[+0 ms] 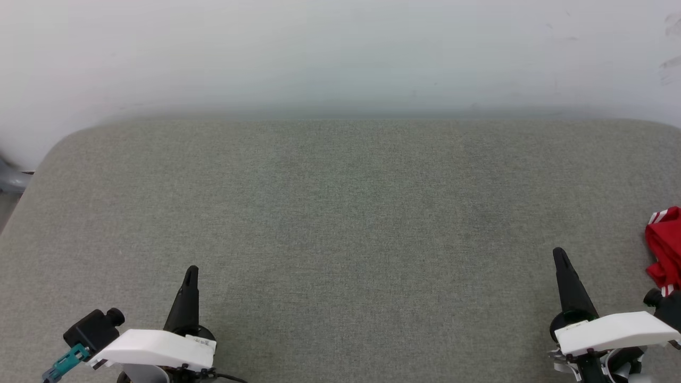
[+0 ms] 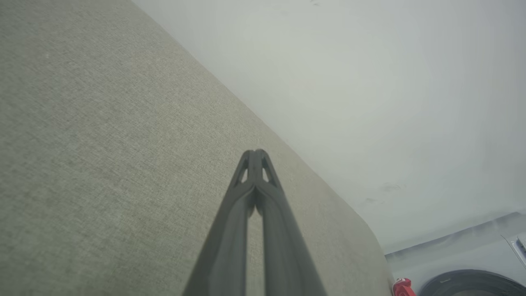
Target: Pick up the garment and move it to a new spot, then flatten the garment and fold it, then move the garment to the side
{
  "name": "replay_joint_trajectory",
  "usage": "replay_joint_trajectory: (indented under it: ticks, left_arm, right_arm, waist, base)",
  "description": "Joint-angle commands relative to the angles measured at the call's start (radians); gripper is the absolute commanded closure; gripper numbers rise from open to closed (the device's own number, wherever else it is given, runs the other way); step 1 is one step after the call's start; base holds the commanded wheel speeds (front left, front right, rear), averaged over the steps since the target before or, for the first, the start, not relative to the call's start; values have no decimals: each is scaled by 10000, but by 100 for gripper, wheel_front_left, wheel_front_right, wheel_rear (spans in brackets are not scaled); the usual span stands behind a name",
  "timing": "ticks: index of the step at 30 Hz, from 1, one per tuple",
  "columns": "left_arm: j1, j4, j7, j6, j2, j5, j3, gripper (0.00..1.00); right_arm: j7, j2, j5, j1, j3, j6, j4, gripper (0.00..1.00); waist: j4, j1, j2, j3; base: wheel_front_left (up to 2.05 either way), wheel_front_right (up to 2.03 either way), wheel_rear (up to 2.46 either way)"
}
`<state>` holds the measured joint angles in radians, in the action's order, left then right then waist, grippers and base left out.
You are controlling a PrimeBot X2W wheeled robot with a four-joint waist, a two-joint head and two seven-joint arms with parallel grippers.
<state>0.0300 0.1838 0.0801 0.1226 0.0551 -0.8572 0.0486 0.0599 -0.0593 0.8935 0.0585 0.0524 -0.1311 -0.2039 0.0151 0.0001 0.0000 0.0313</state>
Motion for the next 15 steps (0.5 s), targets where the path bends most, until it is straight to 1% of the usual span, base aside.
replay_joint_trajectory:
  ticks: [1,15]
  left_arm:
    - [291,-73,-111,38,6,-373,83,100]
    - [424,88,-538,55,-7,-2029,213,100]
  right_arm:
    - [-80,16,363,220,45,1,56,100]
    - [-460,30,1944,323,176,2,-46,100]
  waist:
    - [-3,-1,0,-7]
    - [-29,-1,0,-55]
  base:
    - [0,0,0]
    - [0,0,0]
